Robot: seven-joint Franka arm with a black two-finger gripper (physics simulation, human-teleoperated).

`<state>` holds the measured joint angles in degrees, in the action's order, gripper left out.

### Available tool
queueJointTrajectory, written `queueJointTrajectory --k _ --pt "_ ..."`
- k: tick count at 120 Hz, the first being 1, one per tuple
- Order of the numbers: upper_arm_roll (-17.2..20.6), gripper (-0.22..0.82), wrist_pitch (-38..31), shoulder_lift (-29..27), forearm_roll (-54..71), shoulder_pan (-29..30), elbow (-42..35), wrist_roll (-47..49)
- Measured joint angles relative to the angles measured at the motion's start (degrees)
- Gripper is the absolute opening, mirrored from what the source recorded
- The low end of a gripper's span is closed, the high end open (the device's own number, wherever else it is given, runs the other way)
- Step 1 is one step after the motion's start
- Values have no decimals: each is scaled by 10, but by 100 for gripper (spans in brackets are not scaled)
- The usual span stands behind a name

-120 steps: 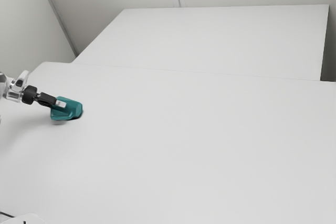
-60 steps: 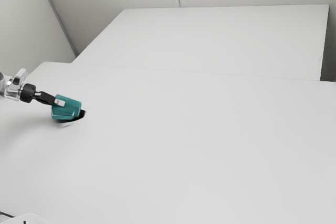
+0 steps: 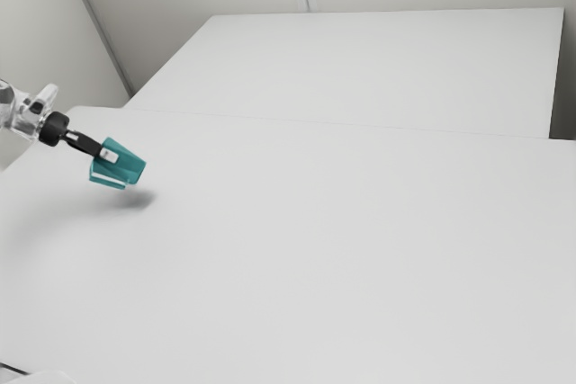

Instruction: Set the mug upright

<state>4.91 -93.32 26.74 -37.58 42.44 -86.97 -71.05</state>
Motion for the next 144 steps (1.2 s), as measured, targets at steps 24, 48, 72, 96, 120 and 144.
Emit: queueJointTrajectory --k 24,48,72,96,120,144 --pt "7 -18 -103 -98 105 -74 -92 17" --pt "78 -18 -177 -147 256 -89 -142 97" --pt "130 -18 -221 -159 337 -88 -166 189" --pt "165 -18 -250 -180 378 -88 -215 275" --pt "199 -18 -288 -218 392 -88 -285 348" --pt "217 -18 -311 -218 395 -91 -309 408"
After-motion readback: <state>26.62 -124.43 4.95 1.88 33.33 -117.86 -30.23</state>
